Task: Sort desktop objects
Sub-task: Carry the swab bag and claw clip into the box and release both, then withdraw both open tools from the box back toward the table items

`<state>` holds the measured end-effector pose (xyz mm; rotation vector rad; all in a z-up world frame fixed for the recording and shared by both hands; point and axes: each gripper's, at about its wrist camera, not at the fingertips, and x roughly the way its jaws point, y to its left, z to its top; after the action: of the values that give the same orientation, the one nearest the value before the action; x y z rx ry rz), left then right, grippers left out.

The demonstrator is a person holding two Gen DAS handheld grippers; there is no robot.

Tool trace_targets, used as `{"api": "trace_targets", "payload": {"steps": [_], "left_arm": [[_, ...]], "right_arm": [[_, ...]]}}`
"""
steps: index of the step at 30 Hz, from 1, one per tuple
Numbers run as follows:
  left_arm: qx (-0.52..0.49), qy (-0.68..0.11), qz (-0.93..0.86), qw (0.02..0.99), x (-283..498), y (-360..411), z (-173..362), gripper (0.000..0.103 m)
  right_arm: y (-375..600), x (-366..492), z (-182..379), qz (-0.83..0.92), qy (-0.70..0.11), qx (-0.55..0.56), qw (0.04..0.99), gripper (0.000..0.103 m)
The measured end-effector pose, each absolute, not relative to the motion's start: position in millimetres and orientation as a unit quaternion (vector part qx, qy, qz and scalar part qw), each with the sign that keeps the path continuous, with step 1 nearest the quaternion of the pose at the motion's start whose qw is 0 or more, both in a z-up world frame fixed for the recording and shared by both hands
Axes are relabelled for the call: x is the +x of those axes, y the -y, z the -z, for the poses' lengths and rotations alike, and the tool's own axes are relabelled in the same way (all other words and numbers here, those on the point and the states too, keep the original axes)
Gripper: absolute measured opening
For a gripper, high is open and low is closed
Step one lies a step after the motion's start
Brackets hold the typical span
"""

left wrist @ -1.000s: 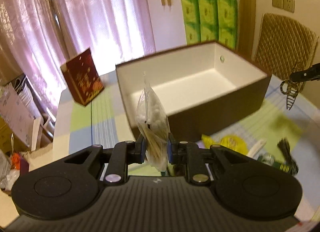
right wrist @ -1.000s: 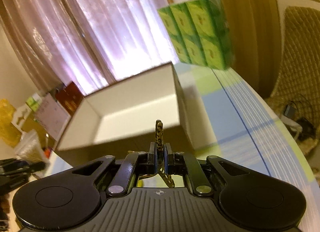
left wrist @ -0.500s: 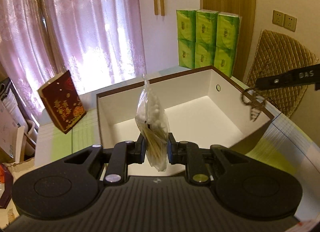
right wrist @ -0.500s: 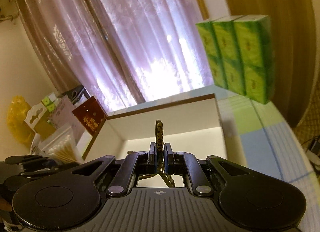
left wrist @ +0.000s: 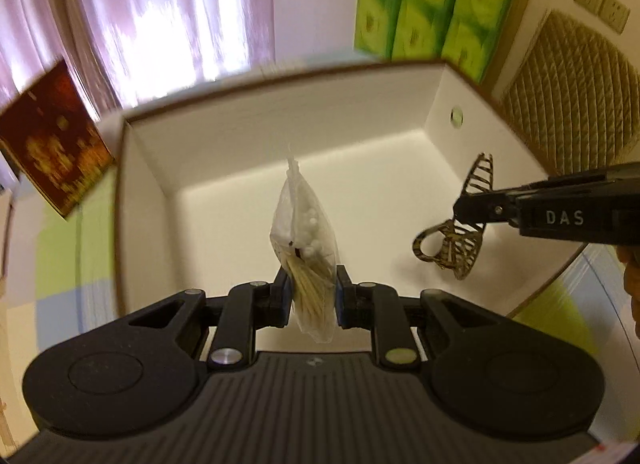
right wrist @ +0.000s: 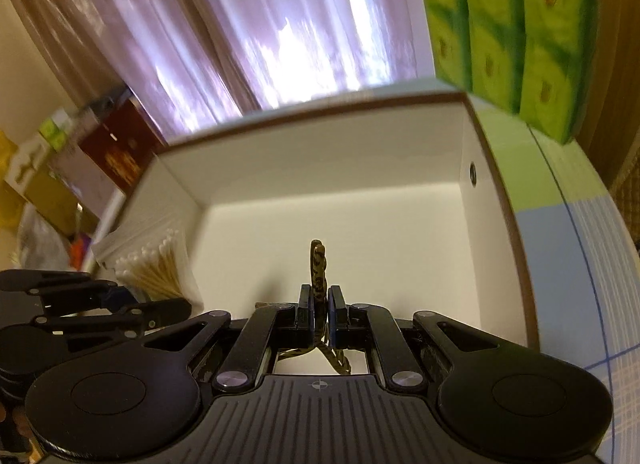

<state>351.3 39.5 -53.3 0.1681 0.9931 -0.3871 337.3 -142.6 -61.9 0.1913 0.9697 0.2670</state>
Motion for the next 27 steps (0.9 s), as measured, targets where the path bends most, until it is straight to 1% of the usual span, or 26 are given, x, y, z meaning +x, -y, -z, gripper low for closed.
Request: {"api": "trace_targets", "payload": {"steps": [4, 9, 15, 16, 17, 18, 19, 20, 21, 22, 23, 25, 27], "left_arm": [[0.076, -0.508, 0.180, 0.839, 362, -37, 72, 0.017], [0.076, -0.533, 0.185, 0.822, 370, -35, 84, 0.017], [0.072, -0.545, 0.175, 0.817, 375, -38, 90, 0.017], [0.071, -0.545, 0.175, 0.817, 376, -38, 90, 0.019], [0.073, -0.544, 0.173, 0.818, 377, -38, 90, 0.025], [0.075, -0.542, 0.170, 0.820, 377, -39, 89, 0.030], [0.075, -0.540, 0.168, 0.821, 376, -40, 88, 0.038], [0.075, -0.538, 0.167, 0.823, 376, -41, 88, 0.039], [0.076, -0.537, 0.166, 0.824, 376, -41, 86, 0.039], [0.077, -0.537, 0.165, 0.824, 376, -40, 86, 0.041], [0.077, -0.537, 0.164, 0.824, 377, -41, 85, 0.045], [0.078, -0.539, 0.158, 0.824, 377, -45, 85, 0.049], [0.081, -0.539, 0.153, 0.824, 378, -45, 86, 0.051]], "right_arm": [[143, 348, 78, -0.110, -0.492, 0.089, 0.859, 0.003], [142, 358, 87, -0.099, -0.506, 0.072, 0.854, 0.003], [140, 363, 87, -0.093, -0.510, 0.075, 0.852, 0.004], [140, 364, 86, -0.093, -0.508, 0.075, 0.853, 0.005], [139, 364, 85, -0.099, -0.507, 0.070, 0.853, 0.010], [137, 364, 84, -0.101, -0.508, 0.062, 0.853, 0.027], [135, 363, 83, -0.100, -0.509, 0.054, 0.853, 0.041], [136, 361, 81, -0.096, -0.503, 0.049, 0.857, 0.066], [136, 359, 79, -0.091, -0.493, 0.049, 0.864, 0.074], [137, 357, 78, -0.090, -0.485, 0.052, 0.868, 0.074], [139, 357, 79, -0.094, -0.487, 0.056, 0.866, 0.075], [142, 358, 80, -0.097, -0.497, 0.063, 0.860, 0.076], [143, 356, 80, -0.100, -0.499, 0.062, 0.858, 0.077]]}}
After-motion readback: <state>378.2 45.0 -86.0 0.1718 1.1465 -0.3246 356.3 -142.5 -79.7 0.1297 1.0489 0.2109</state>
